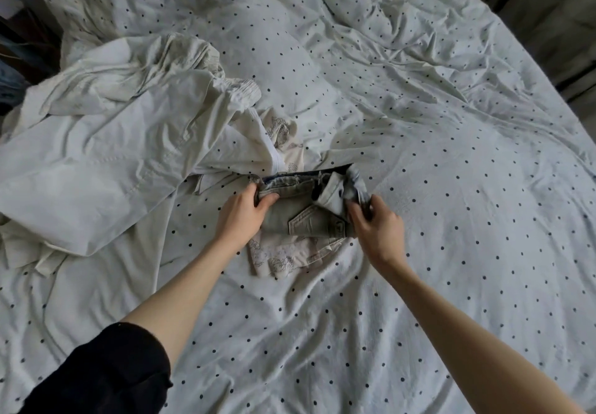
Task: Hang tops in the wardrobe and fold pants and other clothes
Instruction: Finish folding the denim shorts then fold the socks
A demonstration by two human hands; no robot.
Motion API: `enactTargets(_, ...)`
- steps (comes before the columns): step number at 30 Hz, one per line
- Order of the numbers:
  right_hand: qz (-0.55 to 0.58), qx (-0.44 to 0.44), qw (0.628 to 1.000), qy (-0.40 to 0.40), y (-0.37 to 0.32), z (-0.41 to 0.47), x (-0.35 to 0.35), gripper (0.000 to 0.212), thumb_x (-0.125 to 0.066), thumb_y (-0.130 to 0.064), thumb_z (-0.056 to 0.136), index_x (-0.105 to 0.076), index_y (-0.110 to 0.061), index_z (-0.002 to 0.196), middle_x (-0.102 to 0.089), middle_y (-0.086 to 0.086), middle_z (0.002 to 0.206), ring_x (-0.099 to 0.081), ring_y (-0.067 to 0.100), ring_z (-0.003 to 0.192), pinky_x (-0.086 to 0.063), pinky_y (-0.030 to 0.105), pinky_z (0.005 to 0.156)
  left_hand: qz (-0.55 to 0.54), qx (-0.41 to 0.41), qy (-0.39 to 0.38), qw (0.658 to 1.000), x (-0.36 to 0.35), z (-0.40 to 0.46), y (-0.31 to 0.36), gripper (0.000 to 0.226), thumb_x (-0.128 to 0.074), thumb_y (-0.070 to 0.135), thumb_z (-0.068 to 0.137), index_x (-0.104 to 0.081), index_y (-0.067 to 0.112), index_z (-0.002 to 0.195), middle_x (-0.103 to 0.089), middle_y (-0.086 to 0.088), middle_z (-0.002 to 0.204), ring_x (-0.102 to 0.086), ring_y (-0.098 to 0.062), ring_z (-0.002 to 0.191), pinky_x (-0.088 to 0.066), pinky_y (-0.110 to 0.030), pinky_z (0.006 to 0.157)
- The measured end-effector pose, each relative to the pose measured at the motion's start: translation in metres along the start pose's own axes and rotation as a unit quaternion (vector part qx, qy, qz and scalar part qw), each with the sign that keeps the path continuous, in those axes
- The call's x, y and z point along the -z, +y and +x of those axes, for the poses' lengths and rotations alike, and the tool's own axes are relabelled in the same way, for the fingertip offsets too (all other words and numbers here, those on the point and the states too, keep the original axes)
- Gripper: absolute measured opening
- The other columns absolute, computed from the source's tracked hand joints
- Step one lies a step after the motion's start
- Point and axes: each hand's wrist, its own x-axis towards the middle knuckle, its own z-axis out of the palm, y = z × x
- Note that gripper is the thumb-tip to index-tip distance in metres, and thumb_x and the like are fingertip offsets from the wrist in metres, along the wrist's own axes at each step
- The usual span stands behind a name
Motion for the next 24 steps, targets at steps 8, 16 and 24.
enactTargets(8, -0.174, -0.090, 0.980, -0.022, 0.003, 0.037, -0.024, 0.038, -0.044, -0.042, 0.097, -0.053, -0.005, 0.098, -0.066, 0.014, 0.081, -0.062, 0.031, 0.071, -0.048, 0.038, 0.060, 0.148, -0.280, 0.145, 0.937, -0.020, -0.015, 0.022, 0.037, -0.054, 0.028, 0.090, -0.047, 0.007, 0.119, -0.060, -0.014, 0.110, -0.058, -0.030, 0.098, -0.046, -0.040, 0.083)
enactTargets(16, -0.145, -0.062, 0.987, 0.002, -0.014, 0.037, -0.016, 0.054, -0.057, -0.025, 0.090, -0.033, -0.014, 0.137, -0.059, 0.011, 0.116, -0.056, 0.030, 0.107, -0.041, 0.041, 0.084, 0.381, -0.222, -0.123, 0.889, -0.062, -0.003, 0.007, 0.080, -0.038, 0.053, 0.093, 0.010, 0.021, 0.149, -0.001, -0.006, 0.159, 0.000, -0.027, 0.146, 0.012, -0.046, 0.113)
enactTargets(24, -0.461, 0.255, 0.821, -0.222, 0.004, 0.015, -0.026, 0.079, -0.049, -0.032, 0.092, 0.000, -0.016, 0.151, 0.007, 0.010, 0.159, 0.010, 0.027, 0.145, 0.012, 0.050, 0.113, 0.387, -0.280, -0.030, 0.878, -0.061, -0.011, 0.011, 0.066, -0.075, 0.028, 0.071, -0.053, 0.020, 0.133, -0.056, -0.001, 0.134, -0.053, -0.018, 0.123, -0.042, -0.039, 0.103)
